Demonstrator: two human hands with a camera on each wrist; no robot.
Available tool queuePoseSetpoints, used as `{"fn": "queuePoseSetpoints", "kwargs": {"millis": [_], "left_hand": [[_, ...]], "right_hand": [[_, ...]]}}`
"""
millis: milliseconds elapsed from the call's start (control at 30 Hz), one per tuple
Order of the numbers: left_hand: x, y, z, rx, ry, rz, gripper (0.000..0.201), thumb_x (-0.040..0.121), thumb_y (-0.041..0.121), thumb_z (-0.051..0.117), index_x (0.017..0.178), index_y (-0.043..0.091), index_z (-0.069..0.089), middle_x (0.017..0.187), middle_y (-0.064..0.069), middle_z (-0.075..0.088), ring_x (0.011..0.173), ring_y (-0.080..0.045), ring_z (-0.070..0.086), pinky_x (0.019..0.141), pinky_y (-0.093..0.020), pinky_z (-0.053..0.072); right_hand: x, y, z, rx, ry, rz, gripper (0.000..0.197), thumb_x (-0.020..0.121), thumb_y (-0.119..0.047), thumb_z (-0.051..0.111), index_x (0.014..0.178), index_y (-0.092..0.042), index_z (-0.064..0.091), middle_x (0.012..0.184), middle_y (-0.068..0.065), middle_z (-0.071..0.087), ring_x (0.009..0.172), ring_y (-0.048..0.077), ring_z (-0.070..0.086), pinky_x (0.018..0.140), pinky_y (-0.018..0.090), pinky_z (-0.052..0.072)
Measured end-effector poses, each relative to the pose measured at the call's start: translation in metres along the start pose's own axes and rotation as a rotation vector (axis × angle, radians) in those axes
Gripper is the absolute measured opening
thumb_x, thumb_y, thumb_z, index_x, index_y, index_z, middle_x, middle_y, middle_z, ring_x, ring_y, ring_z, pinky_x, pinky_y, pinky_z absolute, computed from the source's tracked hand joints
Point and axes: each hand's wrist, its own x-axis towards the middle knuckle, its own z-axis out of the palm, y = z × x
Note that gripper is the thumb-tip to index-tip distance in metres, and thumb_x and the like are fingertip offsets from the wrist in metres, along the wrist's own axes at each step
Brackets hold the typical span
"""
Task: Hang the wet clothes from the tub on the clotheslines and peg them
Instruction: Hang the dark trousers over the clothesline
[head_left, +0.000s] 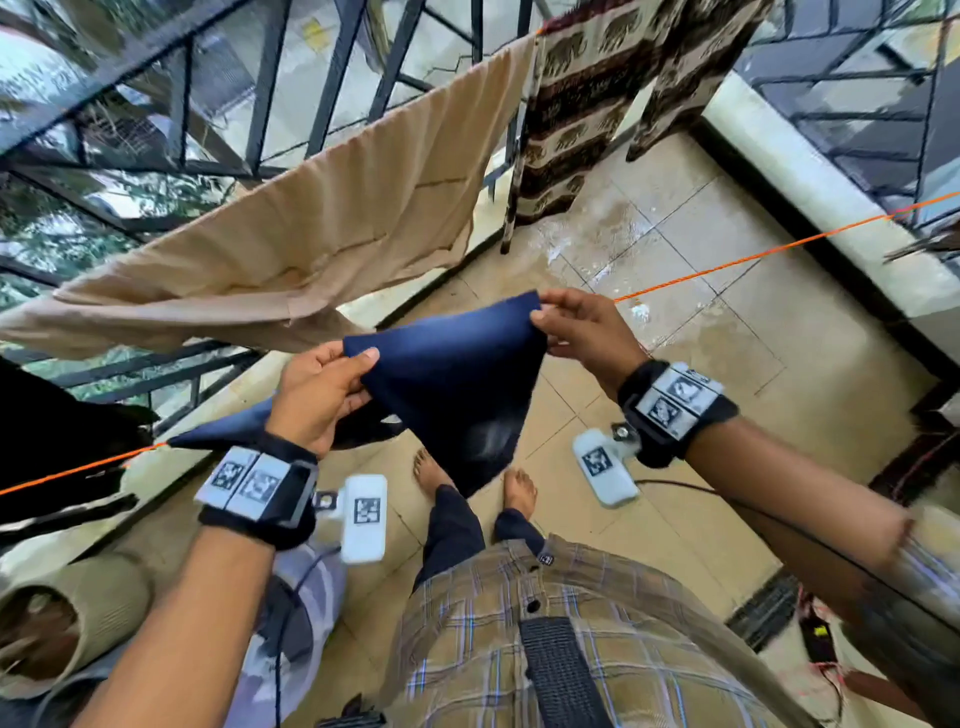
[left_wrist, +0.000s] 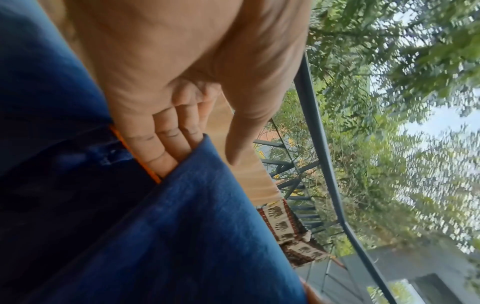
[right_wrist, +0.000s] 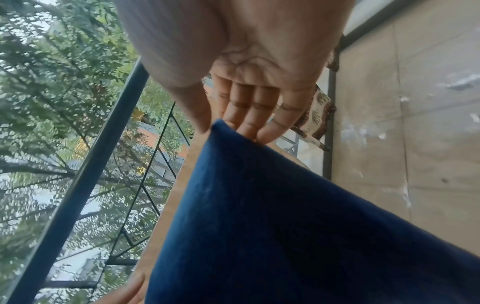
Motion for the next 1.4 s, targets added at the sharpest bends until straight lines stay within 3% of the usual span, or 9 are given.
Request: {"fn": "queuePoseSetpoints", "kwargs": {"millis": [100, 200, 367, 567, 800, 967, 1067, 1167, 1400], "left_hand": [[0.030, -0.001, 0.012, 0.071, 0.142, 0.011, 0.028, 0.090, -0.007, 0.060, 0.111, 0.010, 0.053, 0.081, -0.003, 0.057, 0.072, -0.014, 0.056, 0.055, -0.020, 0.054], [0.048, -0.013, 0.018, 0.313, 0.202, 0.034, 0.059, 0.085, -0.008, 0.066, 0.139, -0.002, 0.044, 0.095, -0.014, 0.063, 0.084, -0.024, 0.060, 0.083, -0.041, 0.057], [0.038, -0.025, 0.010, 0.870, 0.188, 0.198, 0.044, 0.081, 0.012, 0.074, 0.124, 0.012, 0.067, 0.115, -0.014, 0.071, 0.109, -0.030, 0.065, 0.097, -0.036, 0.049], [0.028, -0.040, -0.027, 0.683, 0.195, 0.312, 0.028, 0.083, 0.022, 0.071, 0.112, 0.020, 0.069, 0.100, 0.000, 0.073, 0.089, -0.021, 0.070, 0.091, -0.035, 0.054], [-0.010, -0.107, -0.114, 0.549, 0.450, 0.327, 0.015, 0.090, 0.008, 0.066, 0.096, 0.022, 0.064, 0.090, -0.010, 0.069, 0.068, 0.008, 0.059, 0.067, -0.005, 0.047], [-0.020, -0.145, -0.164, 0.324, 0.586, 0.060, 0.049, 0.090, 0.008, 0.067, 0.135, 0.010, 0.048, 0.116, -0.017, 0.063, 0.088, -0.019, 0.059, 0.091, -0.036, 0.050], [-0.019, -0.143, -0.181, 0.253, 0.544, 0.004, 0.077, 0.088, 0.009, 0.071, 0.152, 0.016, 0.029, 0.138, -0.007, 0.049, 0.113, -0.020, 0.054, 0.104, -0.038, 0.044], [-0.009, -0.140, -0.184, 0.204, 0.458, -0.005, 0.081, 0.088, 0.005, 0.071, 0.154, 0.013, 0.024, 0.135, 0.003, 0.041, 0.123, -0.015, 0.045, 0.108, -0.034, 0.038], [0.014, -0.143, -0.188, 0.087, 0.554, 0.098, 0.032, 0.091, 0.002, 0.065, 0.119, 0.009, 0.051, 0.112, -0.013, 0.059, 0.103, -0.021, 0.055, 0.085, -0.021, 0.045]], "right_hand": [[0.036, 0.004, 0.009, -0.210, 0.111, 0.014, 0.038, 0.086, -0.003, 0.067, 0.123, -0.007, 0.058, 0.068, -0.001, 0.050, 0.065, 0.016, 0.051, 0.069, 0.034, 0.048], [0.046, 0.013, 0.011, -0.378, 0.131, 0.082, 0.050, 0.081, -0.014, 0.070, 0.130, -0.013, 0.059, 0.079, -0.002, 0.066, 0.083, 0.019, 0.065, 0.090, 0.043, 0.054], [0.027, 0.013, 0.019, -0.817, 0.191, -0.001, 0.023, 0.083, -0.041, 0.065, 0.105, -0.034, 0.070, 0.100, -0.008, 0.072, 0.097, 0.016, 0.065, 0.088, 0.032, 0.053], [0.016, 0.007, 0.029, -0.889, 0.197, -0.224, 0.016, 0.086, -0.042, 0.062, 0.093, -0.031, 0.070, 0.089, -0.012, 0.072, 0.085, 0.013, 0.066, 0.076, 0.035, 0.056], [-0.016, 0.036, 0.093, -0.936, -0.433, -0.345, 0.015, 0.089, -0.028, 0.064, 0.100, -0.024, 0.073, 0.093, -0.006, 0.073, 0.084, 0.013, 0.066, 0.074, 0.030, 0.050], [-0.020, 0.075, 0.166, -0.959, -0.640, -0.142, 0.051, 0.093, -0.039, 0.060, 0.140, -0.023, 0.051, 0.127, -0.001, 0.066, 0.103, 0.017, 0.067, 0.095, 0.031, 0.048], [-0.015, 0.083, 0.202, -0.838, -0.547, -0.064, 0.069, 0.093, -0.041, 0.061, 0.152, -0.023, 0.029, 0.139, 0.007, 0.057, 0.113, 0.027, 0.063, 0.100, 0.036, 0.046], [0.001, 0.084, 0.222, -0.764, -0.391, 0.005, 0.065, 0.093, -0.043, 0.059, 0.148, -0.019, 0.035, 0.136, 0.011, 0.058, 0.123, 0.030, 0.056, 0.102, 0.037, 0.044], [0.012, 0.099, 0.223, -0.810, -0.237, 0.001, 0.039, 0.091, -0.044, 0.060, 0.125, -0.025, 0.061, 0.116, 0.002, 0.070, 0.108, 0.024, 0.064, 0.093, 0.035, 0.051]]}}
